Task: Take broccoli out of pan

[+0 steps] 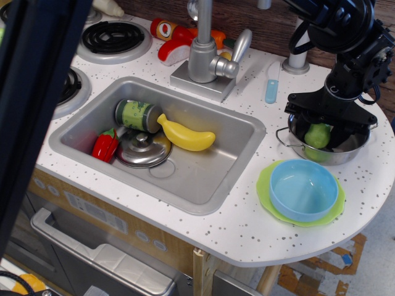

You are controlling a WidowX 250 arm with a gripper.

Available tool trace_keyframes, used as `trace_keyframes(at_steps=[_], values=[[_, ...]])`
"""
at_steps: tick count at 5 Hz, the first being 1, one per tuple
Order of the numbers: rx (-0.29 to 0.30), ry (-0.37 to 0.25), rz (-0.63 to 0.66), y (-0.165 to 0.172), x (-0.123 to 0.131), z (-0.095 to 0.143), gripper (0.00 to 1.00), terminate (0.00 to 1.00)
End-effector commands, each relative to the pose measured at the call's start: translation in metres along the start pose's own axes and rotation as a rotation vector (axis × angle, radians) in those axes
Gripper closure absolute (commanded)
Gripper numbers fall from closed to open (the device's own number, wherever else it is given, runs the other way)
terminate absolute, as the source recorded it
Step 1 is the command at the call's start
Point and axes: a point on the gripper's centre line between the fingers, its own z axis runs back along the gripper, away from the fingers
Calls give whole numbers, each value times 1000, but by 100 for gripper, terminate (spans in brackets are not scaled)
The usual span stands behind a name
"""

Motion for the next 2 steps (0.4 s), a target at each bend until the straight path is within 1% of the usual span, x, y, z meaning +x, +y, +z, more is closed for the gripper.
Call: trace_keyframes(at_steps=[1,2], values=[[-24,7,-58,1,35,58,100,0],[1,68,-134,19,64,97,100,0]])
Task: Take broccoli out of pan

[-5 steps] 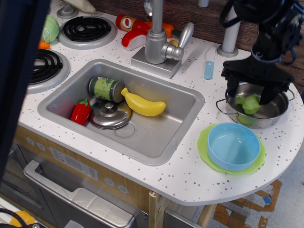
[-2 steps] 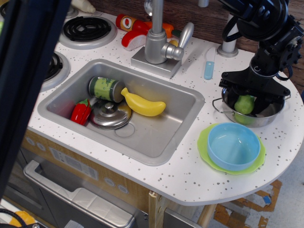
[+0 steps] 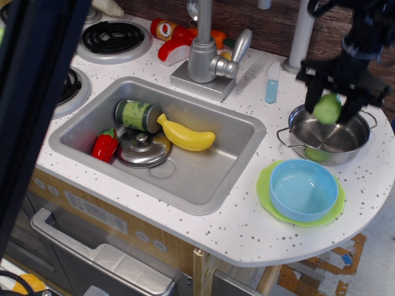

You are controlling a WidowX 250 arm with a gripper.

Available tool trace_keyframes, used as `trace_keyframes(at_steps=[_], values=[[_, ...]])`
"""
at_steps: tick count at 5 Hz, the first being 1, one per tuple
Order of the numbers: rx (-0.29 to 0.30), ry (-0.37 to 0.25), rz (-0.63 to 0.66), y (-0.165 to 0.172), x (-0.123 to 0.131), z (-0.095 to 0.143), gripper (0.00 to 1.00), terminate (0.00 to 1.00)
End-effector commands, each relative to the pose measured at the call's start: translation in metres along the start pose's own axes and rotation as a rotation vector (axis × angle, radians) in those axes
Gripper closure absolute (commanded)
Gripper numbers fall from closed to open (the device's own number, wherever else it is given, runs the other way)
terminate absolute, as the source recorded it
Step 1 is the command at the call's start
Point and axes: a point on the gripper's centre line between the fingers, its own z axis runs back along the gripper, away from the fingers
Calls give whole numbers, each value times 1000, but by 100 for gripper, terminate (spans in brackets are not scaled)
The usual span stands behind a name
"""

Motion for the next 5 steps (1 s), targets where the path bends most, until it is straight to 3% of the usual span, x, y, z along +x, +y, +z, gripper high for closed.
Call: trace_keyframes(at_steps=[1,2,3,4,5], values=[[35,-98,-77,58,32,42,100,0],[4,-152,-99,83,37,12,100,0],[-6,-193,-113,86,37,-10,100,0],[-47,-205,-128,84,38,-9,0,0],[-47,-205,-128,84,38,-9,0,100]])
